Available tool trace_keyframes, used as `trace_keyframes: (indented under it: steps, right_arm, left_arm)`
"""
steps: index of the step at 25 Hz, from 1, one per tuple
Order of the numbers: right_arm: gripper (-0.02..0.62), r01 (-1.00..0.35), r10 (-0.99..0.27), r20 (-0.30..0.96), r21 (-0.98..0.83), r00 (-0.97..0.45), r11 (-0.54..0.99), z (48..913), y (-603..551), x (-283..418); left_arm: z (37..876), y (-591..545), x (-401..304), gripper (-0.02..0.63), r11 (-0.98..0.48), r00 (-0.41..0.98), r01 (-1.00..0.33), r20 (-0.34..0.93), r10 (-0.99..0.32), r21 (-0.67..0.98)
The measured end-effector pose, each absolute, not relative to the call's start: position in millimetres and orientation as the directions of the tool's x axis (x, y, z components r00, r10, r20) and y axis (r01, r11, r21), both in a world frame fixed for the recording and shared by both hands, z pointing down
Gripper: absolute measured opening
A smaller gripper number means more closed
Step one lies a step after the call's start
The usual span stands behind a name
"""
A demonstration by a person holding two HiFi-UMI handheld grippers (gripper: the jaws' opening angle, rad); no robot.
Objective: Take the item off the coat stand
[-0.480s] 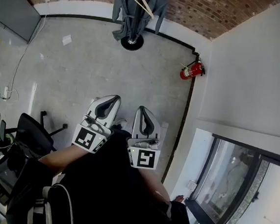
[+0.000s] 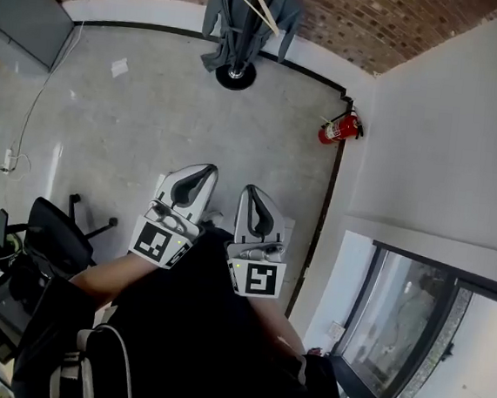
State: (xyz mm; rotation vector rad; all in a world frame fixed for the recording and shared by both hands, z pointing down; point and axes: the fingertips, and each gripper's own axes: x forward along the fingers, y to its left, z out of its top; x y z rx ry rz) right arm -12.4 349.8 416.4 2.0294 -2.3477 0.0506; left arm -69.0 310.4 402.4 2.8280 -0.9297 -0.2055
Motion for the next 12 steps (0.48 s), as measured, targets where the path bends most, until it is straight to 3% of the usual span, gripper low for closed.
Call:
trace_keyframes:
  steps: [4,12]
  right_arm:
    - [0.02,-0.984,-0.979,0.093,-0.027,-0.179,0.178,426.2,348.0,-21.6]
    - [0.02,-0.973,-0.972,0.056,-0.015,-0.23,0.23,422.1,349.4,-26.8]
  left_arm:
    - [401.3,310.9,-74.8,0.018,-0.785,0.787,-0.588,-0.089,-0.611,0.194]
    - [410.3,317.0,-76.3,0.018,-0.762,0.763,-0.623,-0.079,-0.642,0.177]
